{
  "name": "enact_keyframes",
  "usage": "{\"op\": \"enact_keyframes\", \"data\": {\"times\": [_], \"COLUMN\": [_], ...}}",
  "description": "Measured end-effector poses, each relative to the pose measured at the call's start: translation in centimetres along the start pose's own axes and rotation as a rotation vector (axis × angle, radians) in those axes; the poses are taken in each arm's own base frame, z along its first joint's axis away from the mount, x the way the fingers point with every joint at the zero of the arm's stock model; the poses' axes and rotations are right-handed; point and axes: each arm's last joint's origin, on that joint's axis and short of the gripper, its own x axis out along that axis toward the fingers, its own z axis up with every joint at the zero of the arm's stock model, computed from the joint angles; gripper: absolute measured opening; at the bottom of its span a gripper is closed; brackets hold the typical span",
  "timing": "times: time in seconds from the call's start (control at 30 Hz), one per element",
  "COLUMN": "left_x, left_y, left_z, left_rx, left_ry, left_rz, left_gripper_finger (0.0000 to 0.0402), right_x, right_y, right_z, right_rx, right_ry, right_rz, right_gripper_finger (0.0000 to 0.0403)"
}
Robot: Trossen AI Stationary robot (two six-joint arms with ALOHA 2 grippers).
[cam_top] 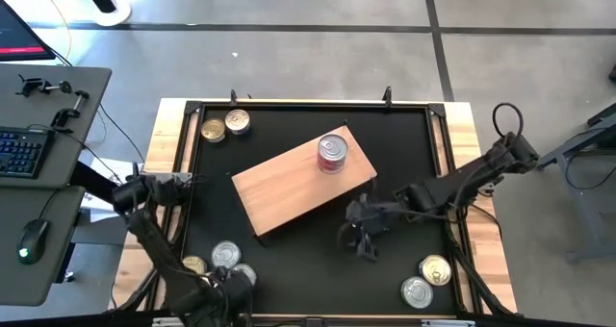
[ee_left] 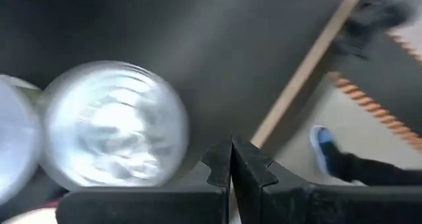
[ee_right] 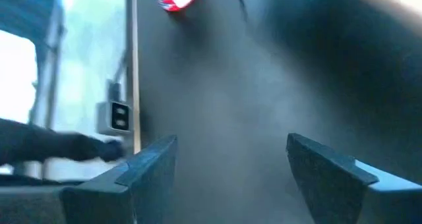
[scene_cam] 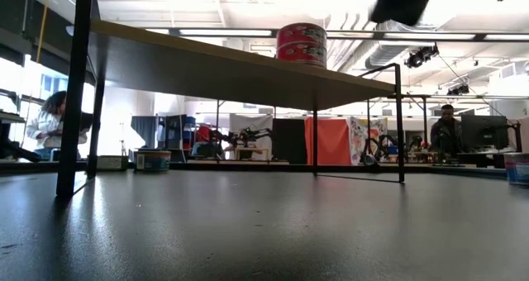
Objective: Stack canned seafood by type on shelf
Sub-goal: Stack the red tuna can on the top of the other red tuna cans on the shelf
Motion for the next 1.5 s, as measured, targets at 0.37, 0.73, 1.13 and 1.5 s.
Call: {"op": "enact_keyframes", "data": {"times": [0.37,0.73,1.13,1.5], "left_x": [1.5,3.2,4.5,8.9], "left_y": [1.6,2.4,2.0,-0.1], "left_z": [2.9,3.7,3.7,5.4], "left_rx": [0.014,-0.025,-0.151,-0.185], "left_ry": [0.089,0.189,0.207,0.119], "left_rz": [0.192,0.214,0.110,-0.024], "left_gripper_finger": [0.0000,0.0000,0.0000,0.0000], "right_x": [0.9,0.0,-0.1,-0.1], "right_y": [2.6,4.7,5.2,5.3], "right_z": [-6.0,-6.4,-7.1,-7.5], "right_rx": [0.268,0.233,0.173,0.166], "right_ry": [-0.186,-0.329,-0.284,-0.269], "right_rz": [0.178,0.285,0.308,0.302], "right_gripper_finger": [0.0275,0.0275,0.0275,0.0275]}}
